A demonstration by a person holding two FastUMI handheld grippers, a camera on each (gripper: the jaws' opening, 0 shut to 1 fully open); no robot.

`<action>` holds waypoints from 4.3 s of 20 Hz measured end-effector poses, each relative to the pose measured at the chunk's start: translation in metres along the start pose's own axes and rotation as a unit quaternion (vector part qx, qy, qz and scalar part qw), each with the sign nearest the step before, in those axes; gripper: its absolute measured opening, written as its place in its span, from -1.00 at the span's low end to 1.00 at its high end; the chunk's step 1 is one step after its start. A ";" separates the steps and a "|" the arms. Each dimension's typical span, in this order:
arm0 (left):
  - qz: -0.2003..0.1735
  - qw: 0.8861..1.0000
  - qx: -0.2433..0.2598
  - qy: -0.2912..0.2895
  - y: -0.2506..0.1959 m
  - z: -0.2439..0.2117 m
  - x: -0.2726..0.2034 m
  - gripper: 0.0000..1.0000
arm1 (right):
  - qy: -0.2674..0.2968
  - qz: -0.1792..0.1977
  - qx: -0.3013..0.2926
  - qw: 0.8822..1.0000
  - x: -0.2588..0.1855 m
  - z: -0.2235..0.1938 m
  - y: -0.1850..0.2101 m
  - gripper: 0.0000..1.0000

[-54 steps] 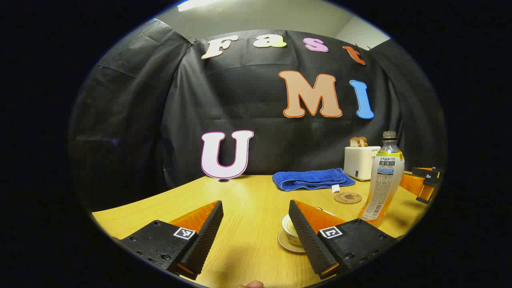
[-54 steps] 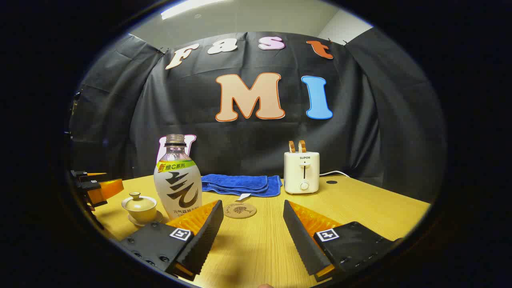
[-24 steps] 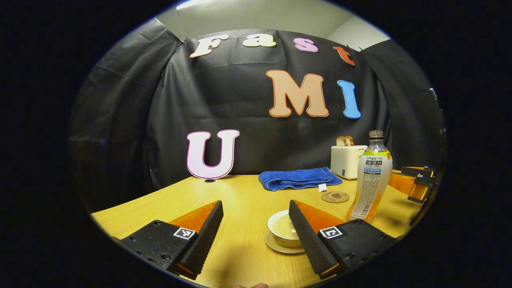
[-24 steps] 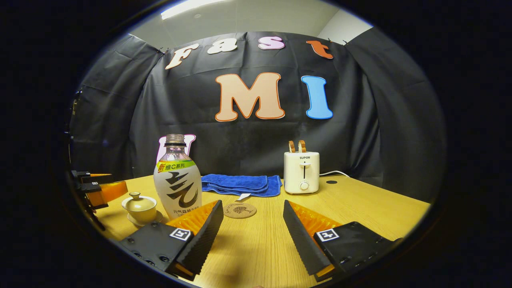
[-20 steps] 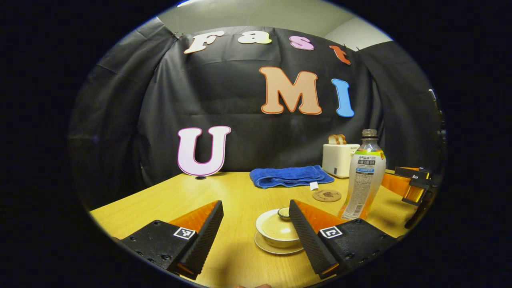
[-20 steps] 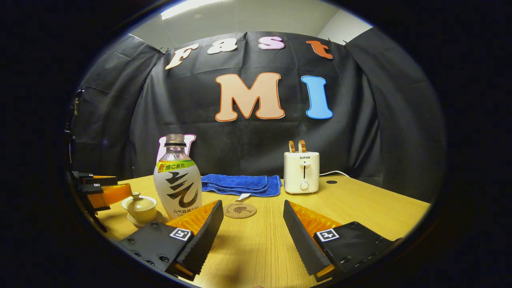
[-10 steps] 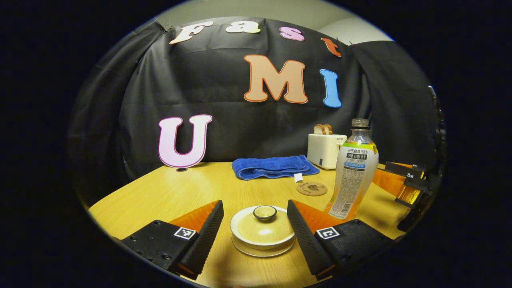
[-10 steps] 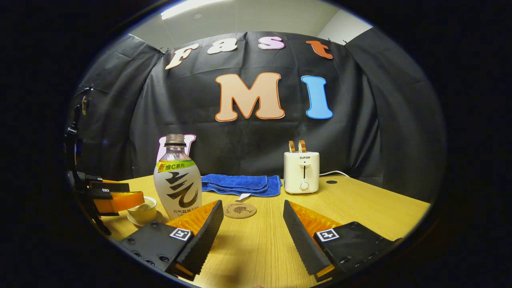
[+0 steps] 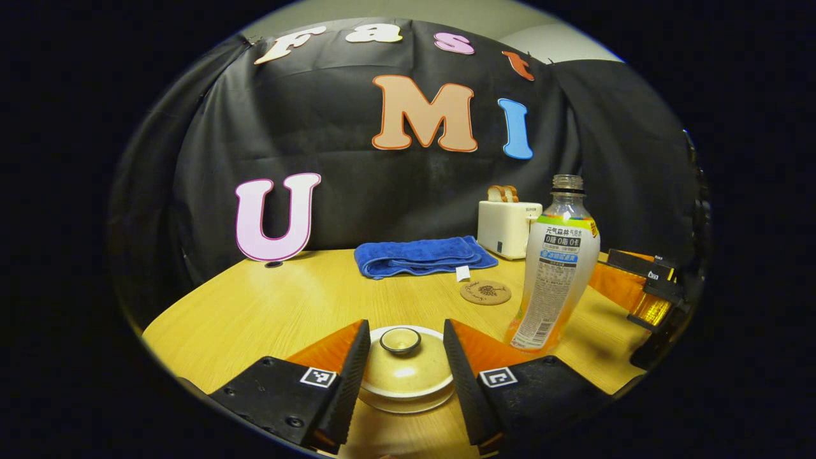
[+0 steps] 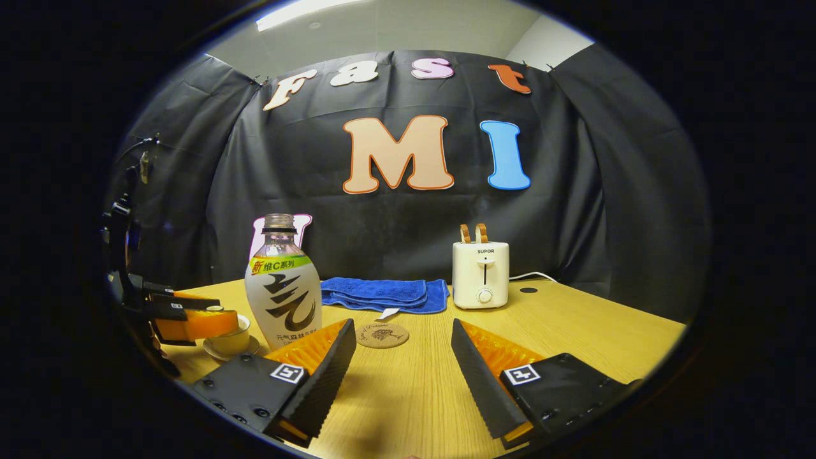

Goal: Open the teacup lid with one hand, grasp the water bottle and pour water into the teacup with the other hand; after pouring, place the water bottle on the coaster and then close the teacup lid.

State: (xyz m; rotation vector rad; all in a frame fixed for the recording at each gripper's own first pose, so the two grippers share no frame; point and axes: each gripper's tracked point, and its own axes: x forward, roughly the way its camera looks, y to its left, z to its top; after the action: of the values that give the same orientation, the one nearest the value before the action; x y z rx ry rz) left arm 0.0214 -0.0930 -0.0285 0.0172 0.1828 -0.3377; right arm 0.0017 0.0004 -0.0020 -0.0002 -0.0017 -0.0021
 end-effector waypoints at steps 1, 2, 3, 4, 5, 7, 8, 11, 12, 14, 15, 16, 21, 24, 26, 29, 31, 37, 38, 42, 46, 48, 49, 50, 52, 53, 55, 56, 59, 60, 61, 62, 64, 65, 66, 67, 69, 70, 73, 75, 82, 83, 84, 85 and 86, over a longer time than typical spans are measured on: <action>0.000 1.000 0.001 0.000 0.000 0.000 0.000 0.24 | 0.000 0.000 0.000 1.000 0.000 0.000 0.000 0.94; 0.000 1.000 0.001 0.000 0.000 0.000 0.000 0.24 | 0.000 0.000 0.000 1.000 -0.001 0.000 0.000 0.93; 0.000 1.000 0.002 -0.002 0.001 0.001 -0.001 0.21 | 0.000 0.000 0.000 1.000 -0.002 -0.001 0.000 0.93; 0.001 1.000 0.004 -0.003 0.001 0.003 -0.001 0.18 | 0.000 0.000 0.000 1.000 -0.001 -0.001 0.000 1.00; 0.000 1.000 0.006 -0.004 0.001 0.003 0.000 0.05 | 0.000 0.000 0.000 1.000 -0.001 0.000 0.000 0.93; 0.004 1.000 0.009 -0.003 0.003 0.003 0.001 -0.19 | 0.000 0.000 0.000 1.000 -0.001 0.000 0.000 1.00; 0.003 1.000 0.010 -0.003 0.003 0.004 0.001 -0.23 | 0.000 0.000 0.000 1.000 0.000 0.000 0.000 1.00; 0.009 1.000 0.009 -0.007 0.007 0.004 0.001 -0.47 | 0.000 0.000 0.000 1.000 0.000 0.000 0.000 0.87; 0.008 1.000 0.008 -0.010 0.008 0.006 0.001 -0.46 | 0.000 0.000 0.000 1.000 -0.001 0.000 0.001 0.87; 0.008 1.000 0.005 -0.011 0.007 0.005 0.001 -0.47 | 0.000 0.000 0.000 1.000 0.000 0.000 0.001 0.94; 0.008 1.000 0.001 -0.014 0.007 0.006 0.002 -0.48 | 0.000 0.000 0.000 1.000 0.000 0.000 0.000 0.94; 0.007 1.000 -0.001 -0.013 0.007 0.006 0.002 -0.51 | 0.000 0.000 0.000 1.000 0.000 0.000 0.000 0.94; 0.017 1.000 -0.003 -0.014 0.013 0.011 -0.002 -0.53 | 0.001 0.017 0.000 1.000 -0.003 0.000 0.008 0.94; 0.028 0.999 -0.006 -0.023 0.020 0.018 -0.004 -0.54 | 0.003 0.034 0.007 0.999 -0.010 0.000 0.013 1.00; 0.030 0.999 -0.013 -0.024 0.022 0.020 -0.005 -0.53 | 0.010 0.047 0.022 0.999 -0.013 -0.002 0.017 0.86; 0.034 0.999 -0.012 -0.029 0.027 0.023 -0.010 -0.53 | 0.018 0.065 0.049 0.997 -0.023 -0.003 0.025 0.86; 0.035 0.999 -0.013 -0.035 0.030 0.026 -0.013 -0.53 | 0.017 0.071 0.052 0.996 -0.027 -0.001 0.028 0.93; 0.049 0.998 -0.020 -0.042 0.048 0.027 -0.025 -0.53 | 0.007 0.108 0.016 0.994 -0.036 -0.002 0.066 0.92; 0.051 0.997 -0.023 -0.044 0.051 0.027 -0.027 -0.53 | 0.006 0.111 0.006 0.994 -0.038 -0.003 0.071 0.92; 0.061 0.997 -0.025 -0.047 0.063 0.027 -0.032 -0.53 | 0.005 0.119 0.004 0.993 -0.031 -0.003 0.092 0.91; 0.070 0.996 -0.026 -0.055 0.075 0.031 -0.036 -0.53 | 0.007 0.119 0.004 0.993 -0.024 -0.004 0.104 0.87; 0.074 0.995 -0.025 -0.057 0.080 0.030 -0.036 -0.54 | 0.010 0.113 0.004 0.994 -0.017 -0.006 0.105 0.97; 0.076 0.995 -0.025 -0.058 0.082 0.031 -0.037 -0.53 | 0.013 0.109 0.003 0.994 -0.014 -0.008 0.105 0.97; 0.078 0.995 -0.026 -0.058 0.085 0.032 -0.037 -0.53 | 0.018 0.105 0.002 0.994 -0.010 -0.008 0.106 0.92; 0.078 0.995 -0.032 -0.060 0.086 0.032 -0.037 -0.53 | 0.026 0.102 -0.001 0.994 -0.006 -0.011 0.110 0.92; 0.078 0.994 -0.035 -0.061 0.087 0.033 -0.037 -0.53 | 0.029 0.102 -0.003 0.994 -0.006 -0.013 0.110 0.92; 0.078 0.994 -0.039 -0.066 0.089 0.036 -0.037 -0.53 | 0.034 0.101 -0.009 0.994 -0.003 -0.015 0.112 0.92; 0.079 0.994 -0.040 -0.068 0.090 0.037 -0.037 -0.53 | 0.039 0.100 -0.014 0.994 -0.003 -0.016 0.113 0.92; 0.076 0.993 -0.044 -0.073 0.090 0.042 -0.036 -0.53 | 0.054 0.093 -0.024 0.994 0.001 -0.022 0.113 0.77; 0.075 0.993 -0.045 -0.074 0.090 0.043 -0.035 -0.53 | 0.060 0.091 -0.026 0.994 0.002 -0.023 0.112 0.72; 0.074 0.993 -0.047 -0.076 0.089 0.043 -0.035 -0.53 | 0.060 0.089 -0.028 0.994 0.001 -0.023 0.109 0.61; 0.073 0.993 -0.049 -0.077 0.089 0.044 -0.035 -0.53 | 0.064 0.088 -0.031 0.994 0.000 -0.023 0.109 0.51; 0.071 0.993 -0.055 -0.078 0.089 0.044 -0.034 -0.53 | 0.064 0.086 -0.038 0.994 0.002 -0.025 0.110 0.38; 0.071 0.993 -0.056 -0.078 0.090 0.043 -0.034 -0.53 | 0.064 0.085 -0.044 0.993 0.002 -0.025 0.112 0.39; 0.072 0.993 -0.056 -0.078 0.092 0.043 -0.034 -0.53 | 0.061 0.087 -0.051 0.993 0.003 -0.024 0.114 0.38; 0.073 0.993 -0.058 -0.075 0.092 0.041 -0.034 -0.53 | 0.058 0.088 -0.061 0.993 0.003 -0.023 0.119 0.39; 0.070 0.993 -0.063 -0.068 0.093 0.038 -0.033 -0.53 | 0.055 0.086 -0.086 0.991 0.005 -0.023 0.120 0.31; 0.071 0.993 -0.064 -0.067 0.094 0.038 -0.034 -0.53 | 0.054 0.085 -0.098 0.990 0.005 -0.023 0.121 0.23; 0.077 0.993 -0.059 -0.071 0.101 0.042 -0.036 -0.53 | 0.050 0.082 -0.133 0.986 0.009 -0.022 0.122 0.14; 0.079 0.993 -0.056 -0.073 0.104 0.044 -0.036 -0.53 | 0.046 0.075 -0.164 0.983 0.011 -0.022 0.120 0.14; 0.086 0.992 -0.056 -0.076 0.116 0.049 -0.041 -0.53 | 0.022 0.055 -0.293 0.954 0.015 -0.014 0.110 0.15; 0.088 0.992 -0.057 -0.077 0.119 0.049 -0.041 -0.54 | 0.017 0.054 -0.313 0.948 0.015 -0.013 0.110 0.16; 0.089 0.991 -0.057 -0.078 0.120 0.051 -0.042 -0.54 | 0.010 0.054 -0.335 0.941 0.015 -0.012 0.110 0.17; 0.091 0.991 -0.057 -0.079 0.122 0.051 -0.043 -0.54 | 0.004 0.053 -0.357 0.933 0.015 -0.012 0.112 0.17; 0.092 0.991 -0.056 -0.079 0.123 0.052 -0.044 -0.54 | -0.002 0.053 -0.377 0.925 0.015 -0.010 0.114 0.17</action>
State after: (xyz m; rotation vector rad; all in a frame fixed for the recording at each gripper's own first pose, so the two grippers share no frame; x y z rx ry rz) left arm 0.0306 0.0346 0.0293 -0.1028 0.0413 -0.1433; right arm 0.0166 0.1142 -0.0120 -0.7735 -0.0048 0.1051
